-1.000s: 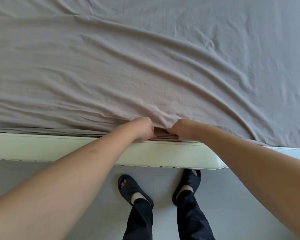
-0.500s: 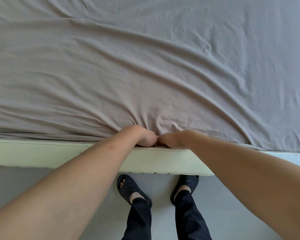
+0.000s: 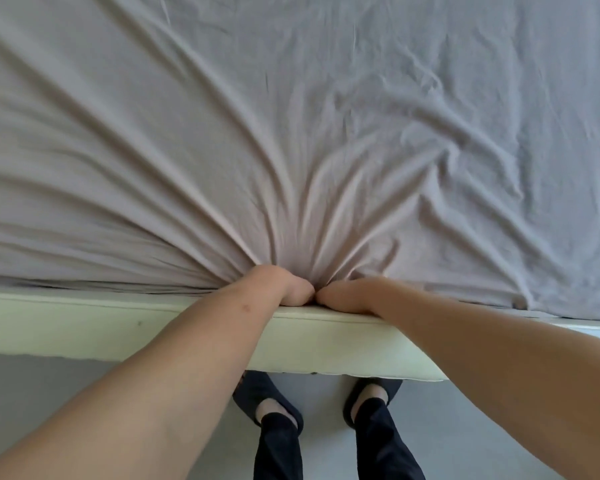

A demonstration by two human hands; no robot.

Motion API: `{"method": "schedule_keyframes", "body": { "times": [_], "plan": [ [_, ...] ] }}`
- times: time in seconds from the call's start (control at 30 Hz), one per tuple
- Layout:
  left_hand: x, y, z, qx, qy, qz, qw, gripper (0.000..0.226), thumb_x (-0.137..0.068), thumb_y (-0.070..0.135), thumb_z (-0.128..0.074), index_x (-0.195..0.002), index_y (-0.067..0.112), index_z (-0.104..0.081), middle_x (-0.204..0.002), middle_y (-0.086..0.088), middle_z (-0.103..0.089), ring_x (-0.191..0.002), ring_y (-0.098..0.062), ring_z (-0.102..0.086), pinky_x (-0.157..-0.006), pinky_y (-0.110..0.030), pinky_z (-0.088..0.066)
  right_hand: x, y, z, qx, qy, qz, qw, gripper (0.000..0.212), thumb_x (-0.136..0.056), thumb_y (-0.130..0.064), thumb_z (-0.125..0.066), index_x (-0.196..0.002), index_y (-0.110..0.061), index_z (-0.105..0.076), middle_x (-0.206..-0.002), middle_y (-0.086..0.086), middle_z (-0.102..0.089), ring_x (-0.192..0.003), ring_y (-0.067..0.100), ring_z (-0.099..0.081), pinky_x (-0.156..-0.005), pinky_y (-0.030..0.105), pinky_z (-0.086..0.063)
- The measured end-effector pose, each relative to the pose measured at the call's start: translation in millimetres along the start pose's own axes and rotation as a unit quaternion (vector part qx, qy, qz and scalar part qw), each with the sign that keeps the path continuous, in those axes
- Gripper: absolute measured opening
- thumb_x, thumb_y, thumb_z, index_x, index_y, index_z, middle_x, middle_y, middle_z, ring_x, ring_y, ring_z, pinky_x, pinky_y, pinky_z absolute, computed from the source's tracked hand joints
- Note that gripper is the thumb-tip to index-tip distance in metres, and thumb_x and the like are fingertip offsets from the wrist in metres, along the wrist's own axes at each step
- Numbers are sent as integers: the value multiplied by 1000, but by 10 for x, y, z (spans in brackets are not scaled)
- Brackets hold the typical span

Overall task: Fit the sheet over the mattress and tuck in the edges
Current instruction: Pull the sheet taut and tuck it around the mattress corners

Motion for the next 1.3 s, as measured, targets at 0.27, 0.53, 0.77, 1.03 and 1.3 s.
{"method": "schedule_keyframes", "body": {
  "times": [0.27,0.53,0.77,1.03,1.3],
  "plan": [
    [264,168,-31,31,12,-62,997,36,-108,33,-38,-126,18,-65,-127,-1,-64,-111,-22,-61,-98,-37,-44,441,74,189,7,51,59,997,46,-107,-50,-35,-137,-26,-58,-144,1,-51,-132,23,-46,-109,36,-31],
    [588,203,12,-3,17,-100,995,38,-106,31,-39,-136,18,-58,-140,-2,-58,-116,-19,-57,-100,-31,-40,214,-45,30,-31,-32,53,998,58,-106,-54,-26,-155,-25,-39,-161,2,-35,-146,25,-35,-118,44,-19],
    [773,-160,82,-28,79,-33,996,23,-103,7,-36,-101,5,-59,-113,-11,-64,-97,-22,-58,-80,-24,-44,273,-126,6,-16,13,4,1000,41,-110,-12,-27,-144,2,-45,-152,16,-44,-139,30,-43,-106,29,-32],
    [711,-2,131,21,81,-19,996,45,-109,28,-29,-148,20,-50,-155,-1,-46,-136,-24,-48,-113,-41,-37,570,69,548,-48,243,5,969,18,-90,-26,-55,-89,-11,-66,-94,10,-70,-90,30,-67,-77,37,-55],
    [596,886,541,208,228,-150,939,19,-90,28,-62,-84,18,-77,-79,0,-75,-77,-25,-70,-74,-33,-56,910,1381,779,54,222,-74,971,31,-95,-13,-50,-115,-15,-74,-115,7,-70,-107,27,-66,-87,30,-54]
  ]
}}
Point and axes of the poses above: each hand's wrist, its own x-axis away from the middle knuckle, its own z-axis out of the back of the hand, y = z × x, the point moved 10 cm from there along -x, towards the middle knuckle
